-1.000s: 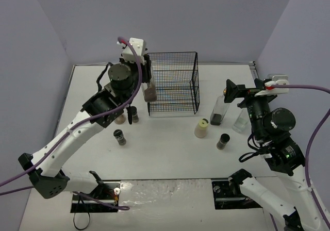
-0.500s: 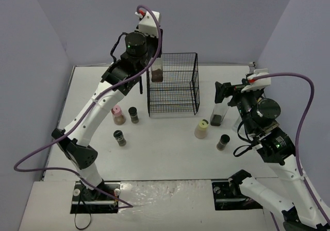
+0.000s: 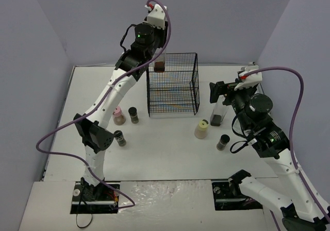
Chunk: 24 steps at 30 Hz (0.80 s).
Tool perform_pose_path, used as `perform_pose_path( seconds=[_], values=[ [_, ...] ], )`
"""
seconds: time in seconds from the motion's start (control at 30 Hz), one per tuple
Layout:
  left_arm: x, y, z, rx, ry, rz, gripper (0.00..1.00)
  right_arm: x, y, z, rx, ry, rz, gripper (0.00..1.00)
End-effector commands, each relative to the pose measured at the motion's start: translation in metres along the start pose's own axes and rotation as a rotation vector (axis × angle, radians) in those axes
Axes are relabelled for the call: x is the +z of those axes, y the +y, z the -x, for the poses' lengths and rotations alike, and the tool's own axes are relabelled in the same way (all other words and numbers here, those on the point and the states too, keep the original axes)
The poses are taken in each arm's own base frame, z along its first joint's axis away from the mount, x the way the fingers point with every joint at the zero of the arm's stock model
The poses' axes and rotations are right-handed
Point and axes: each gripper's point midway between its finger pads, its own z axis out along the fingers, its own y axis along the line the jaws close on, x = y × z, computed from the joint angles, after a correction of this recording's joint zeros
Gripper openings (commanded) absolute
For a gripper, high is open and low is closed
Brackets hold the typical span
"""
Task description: Organize the condiment bottles
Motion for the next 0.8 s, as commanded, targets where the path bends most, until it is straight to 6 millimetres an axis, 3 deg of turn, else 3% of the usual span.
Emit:
perform_pose_path(
  seconds=[0.0, 0.5, 0.77],
  values=[
    [-0.032, 0.026, 0.123, -0.063, -0.348, 0.018, 0.0, 0.005, 0.009, 0.024, 0.026, -0.071, 0.034, 1.0],
    [-0.011, 0.036, 0.112, -0.071, -0.371, 0.035, 0.0, 0.007, 0.011, 0.016, 0.017, -0.052, 0.039, 1.0],
    [0.012, 0.032, 0.063, -0.08, -0.278, 0.043, 0.0, 0.008, 0.012, 0.01, 0.018, -0.04, 0.044, 1.0]
  ],
)
